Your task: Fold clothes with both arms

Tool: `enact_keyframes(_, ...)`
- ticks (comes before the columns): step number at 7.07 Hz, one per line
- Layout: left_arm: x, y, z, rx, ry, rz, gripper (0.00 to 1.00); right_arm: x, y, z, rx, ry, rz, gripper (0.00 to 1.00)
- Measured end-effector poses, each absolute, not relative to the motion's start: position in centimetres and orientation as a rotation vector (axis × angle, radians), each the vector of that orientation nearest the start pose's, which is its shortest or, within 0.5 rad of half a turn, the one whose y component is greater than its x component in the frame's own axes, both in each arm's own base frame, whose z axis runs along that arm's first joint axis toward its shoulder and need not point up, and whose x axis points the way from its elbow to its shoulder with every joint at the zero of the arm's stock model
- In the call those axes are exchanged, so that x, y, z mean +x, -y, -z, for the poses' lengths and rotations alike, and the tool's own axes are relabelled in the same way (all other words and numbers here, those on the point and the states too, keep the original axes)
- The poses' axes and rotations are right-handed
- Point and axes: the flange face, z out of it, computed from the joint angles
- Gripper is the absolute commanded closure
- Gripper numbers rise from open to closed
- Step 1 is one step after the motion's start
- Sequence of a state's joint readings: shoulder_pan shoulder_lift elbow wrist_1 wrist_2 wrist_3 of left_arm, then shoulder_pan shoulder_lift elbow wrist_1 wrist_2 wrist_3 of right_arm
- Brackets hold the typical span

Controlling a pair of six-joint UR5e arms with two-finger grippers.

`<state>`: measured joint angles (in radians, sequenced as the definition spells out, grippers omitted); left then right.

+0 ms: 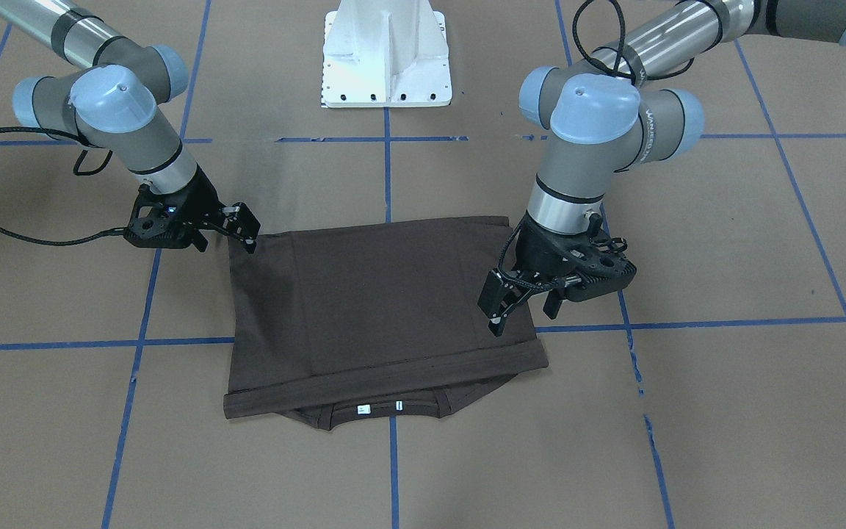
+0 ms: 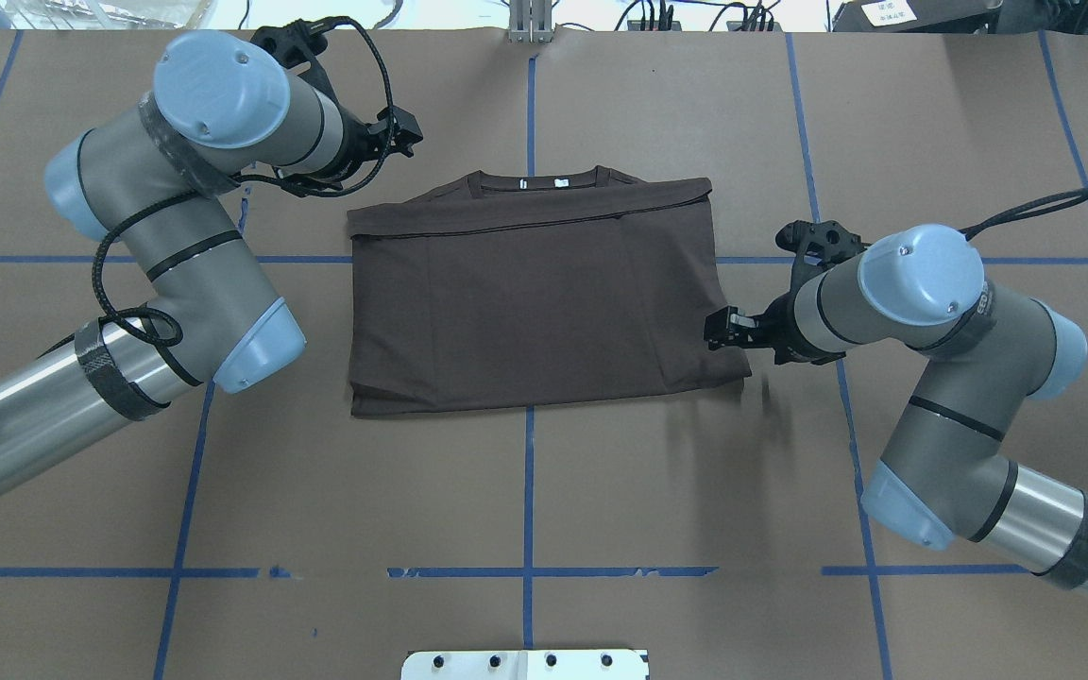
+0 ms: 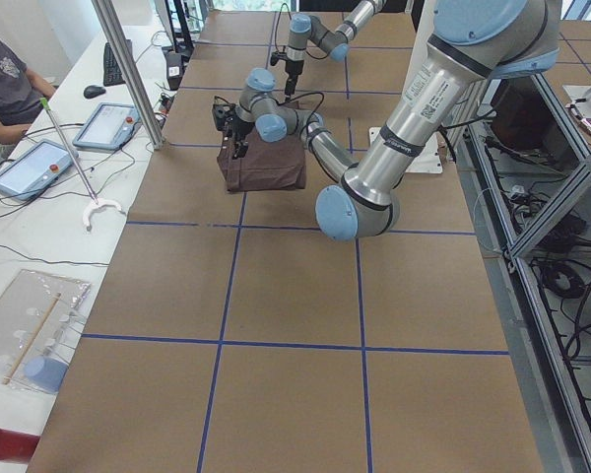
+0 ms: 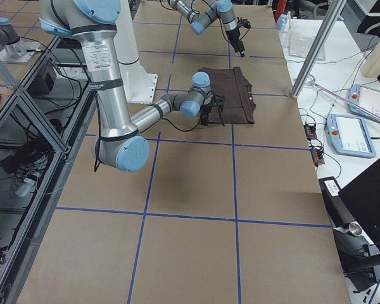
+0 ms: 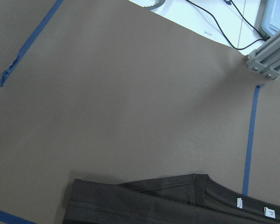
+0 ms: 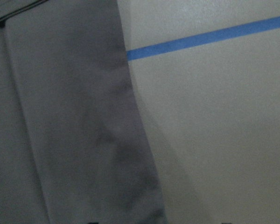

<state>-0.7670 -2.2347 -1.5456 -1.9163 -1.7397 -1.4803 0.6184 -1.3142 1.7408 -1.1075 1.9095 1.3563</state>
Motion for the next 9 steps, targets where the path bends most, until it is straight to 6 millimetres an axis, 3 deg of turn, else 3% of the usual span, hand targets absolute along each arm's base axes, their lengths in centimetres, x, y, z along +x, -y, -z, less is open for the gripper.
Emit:
enact_keyframes(1, 43.3, 57.9, -23.5, 0.271, -0.970, 0.536, 0.00, -43.7, 42.4, -39.5, 0.064, 0.930, -0.217, 1.00)
enact_keyframes(4, 43.3, 57.9, -23.4, 0.271, -0.973, 0.537, 0.00, -43.7, 41.7, -39.4, 0.034, 0.942, -0.195, 1.00)
enact_keyframes(5, 43.3, 57.9, -23.4, 0.272, -0.973, 0.537, 0.00, -43.1, 40.7, -39.1, 0.021, 0.955, -0.179, 1.00)
enact_keyframes(6, 43.3, 57.9, -23.4, 0.271, -0.973, 0.537, 0.00, -42.1, 37.5, -39.1, 0.003, 0.965, -0.141, 1.00)
enact_keyframes(8, 43.3, 57.7, -23.0, 0.273, -0.979, 0.534, 0.00, -40.0, 26.4, -39.7, -0.076, 0.958, 0.016, 1.00)
enact_keyframes(9, 43.2, 57.4, -22.6, 0.276, -0.989, 0.530, 0.00, -40.3, 21.4, -40.0, -0.127, 0.945, 0.109, 0.01)
